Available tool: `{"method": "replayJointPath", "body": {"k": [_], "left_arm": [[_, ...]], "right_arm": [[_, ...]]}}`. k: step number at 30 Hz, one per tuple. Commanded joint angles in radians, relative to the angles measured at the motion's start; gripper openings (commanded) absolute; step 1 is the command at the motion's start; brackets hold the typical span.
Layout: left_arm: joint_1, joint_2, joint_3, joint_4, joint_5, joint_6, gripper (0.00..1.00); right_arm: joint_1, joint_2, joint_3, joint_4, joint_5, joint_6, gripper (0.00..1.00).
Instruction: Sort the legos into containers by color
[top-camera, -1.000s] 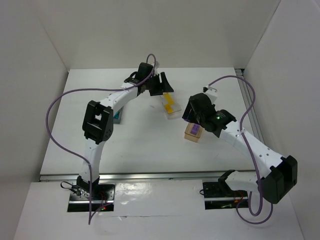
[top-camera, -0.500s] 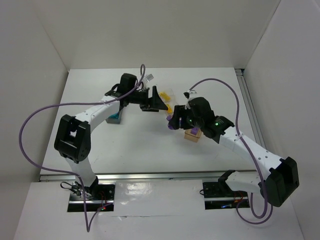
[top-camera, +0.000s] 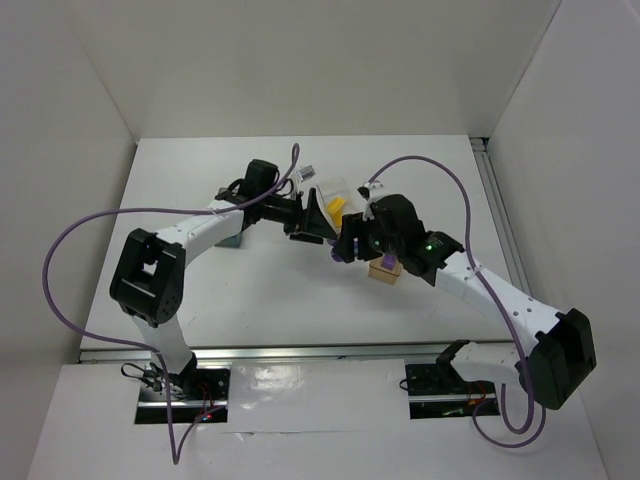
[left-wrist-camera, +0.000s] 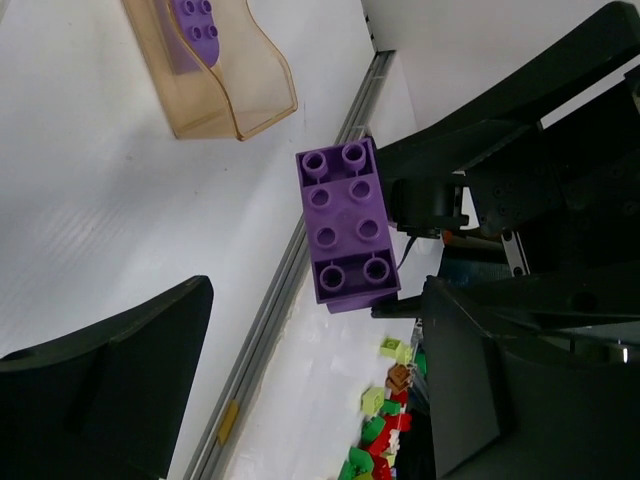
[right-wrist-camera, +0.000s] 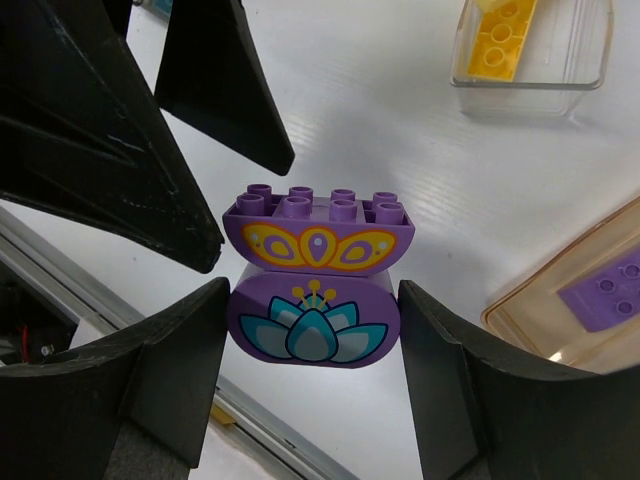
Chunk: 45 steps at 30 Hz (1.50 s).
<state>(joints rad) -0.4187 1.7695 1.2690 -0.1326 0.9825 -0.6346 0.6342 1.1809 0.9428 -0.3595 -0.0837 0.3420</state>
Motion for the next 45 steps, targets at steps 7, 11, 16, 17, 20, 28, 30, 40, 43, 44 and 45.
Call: {"method": "replayJointPath", "body": {"k": [7,11,16,17,20,28,30,40,43,44,45], "left_arm": [[-0.002,0.002,0.015,0.06,0.019,-0.022,0.84],[-0.02,0.039,0.064,0.001,0.007,0.001,0.77],[-0.02,0.059,0.064,0.01,0.007,0.001,0.6],[-0.02,0.059,0.064,0.01,0.007,0.001,0.54],[-0.02,0.081,0.064,-0.016,-0.002,0.01,0.33],[0.046,0.09,-0.036,-0.016,-0.048,0.032,0.11],[0.075,0.079,-0.054,-0.016,-0.057,0.032,0.1],[0.118,0.091,-0.076,-0.059,-0.094,0.073,0.39],[0.118,0.1,-0.086,-0.059,-0.085,0.073,0.89],[0.118,0.1,-0.086,-0.059,-0.085,0.073,0.93],[0.118,0.11,-0.086,-0.059,-0.085,0.073,0.98]], "right_arm": [[0.038,0.017,0.065,0.039,0.016,-0.02,0.59],[0.047,0.017,0.065,0.039,0.016,-0.02,0.59],[0.047,0.036,0.065,0.048,0.035,-0.02,0.59],[0.047,0.036,0.054,0.048,0.035,-0.02,0.59],[0.047,0.068,0.044,0.076,0.035,-0.02,0.59],[0.056,0.21,0.045,0.151,0.044,-0.043,0.58],[0.056,0.243,0.034,0.169,0.053,-0.043,0.58],[0.076,0.335,0.016,0.241,0.075,-0.034,0.57],[0.085,0.335,0.016,0.252,0.096,-0.034,0.55],[0.085,0.335,0.016,0.252,0.096,-0.034,0.55],[0.085,0.335,0.007,0.261,0.096,-0.034,0.55]]}}
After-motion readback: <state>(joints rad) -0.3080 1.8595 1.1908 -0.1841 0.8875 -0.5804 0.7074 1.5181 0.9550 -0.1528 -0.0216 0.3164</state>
